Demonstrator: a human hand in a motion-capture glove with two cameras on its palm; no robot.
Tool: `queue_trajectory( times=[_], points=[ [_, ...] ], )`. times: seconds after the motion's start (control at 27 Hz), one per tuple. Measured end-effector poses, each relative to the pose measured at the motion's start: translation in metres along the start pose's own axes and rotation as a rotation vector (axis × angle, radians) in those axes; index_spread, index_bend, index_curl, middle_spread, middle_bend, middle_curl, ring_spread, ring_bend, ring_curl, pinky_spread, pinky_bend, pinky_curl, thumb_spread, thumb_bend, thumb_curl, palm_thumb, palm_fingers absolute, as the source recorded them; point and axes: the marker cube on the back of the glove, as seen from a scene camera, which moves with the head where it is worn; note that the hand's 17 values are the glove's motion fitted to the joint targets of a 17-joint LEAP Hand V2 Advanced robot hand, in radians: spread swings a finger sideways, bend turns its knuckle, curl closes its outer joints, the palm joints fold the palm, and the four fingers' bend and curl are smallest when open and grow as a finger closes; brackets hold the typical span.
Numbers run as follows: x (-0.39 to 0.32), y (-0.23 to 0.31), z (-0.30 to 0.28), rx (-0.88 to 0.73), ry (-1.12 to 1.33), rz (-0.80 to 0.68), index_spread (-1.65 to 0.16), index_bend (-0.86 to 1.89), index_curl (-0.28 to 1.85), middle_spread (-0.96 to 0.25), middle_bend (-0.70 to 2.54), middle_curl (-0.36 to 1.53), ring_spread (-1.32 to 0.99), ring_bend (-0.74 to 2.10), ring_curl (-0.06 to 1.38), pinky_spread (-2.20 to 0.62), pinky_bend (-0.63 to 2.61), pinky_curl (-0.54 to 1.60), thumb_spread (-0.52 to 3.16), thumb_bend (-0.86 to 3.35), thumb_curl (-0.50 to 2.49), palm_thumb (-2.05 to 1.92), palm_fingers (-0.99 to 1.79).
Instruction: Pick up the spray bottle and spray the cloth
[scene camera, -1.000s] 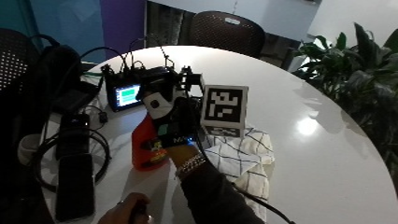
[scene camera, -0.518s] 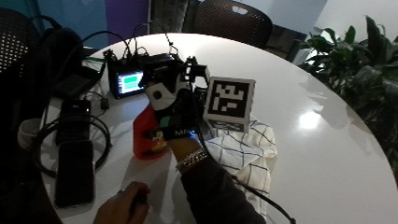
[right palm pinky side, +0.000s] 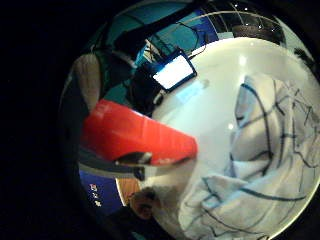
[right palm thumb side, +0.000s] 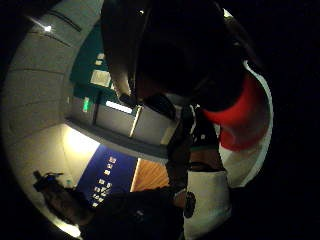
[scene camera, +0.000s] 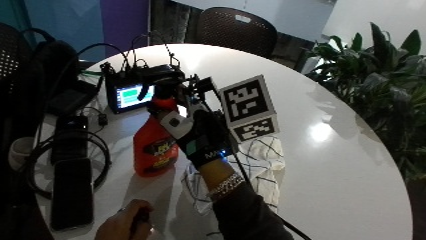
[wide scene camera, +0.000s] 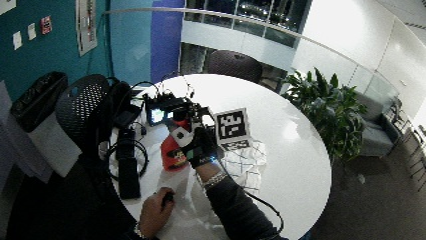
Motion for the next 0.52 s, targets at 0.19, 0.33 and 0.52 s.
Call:
queue_trajectory(
  times=[0.19,0.33,0.52],
  points=[
    [0.010,0.026,-0.026,-0.162,0.363,0.081,-0.30,0.13,0.45,-0.08,0.31,0.43,-0.05,0.37,0.38,0.14,0.42,0.41,0.90,-0.05,0.62,0.79,0.50],
    [0.006,0.047,-0.046,-0.229,0.633,0.109,-0.34,0.16,0.43,-0.04,0.25,0.40,0.00,0.24,0.34,0.20,0.40,0.40,0.97,-0.06,0.57,0.71,0.33],
    [-0.009,0.073,-0.067,-0.245,0.729,0.068,-0.37,0.14,0.38,-0.01,0.20,0.37,0.03,0.20,0.30,0.24,0.40,0.37,1.03,-0.04,0.52,0.67,0.32]
  ],
)
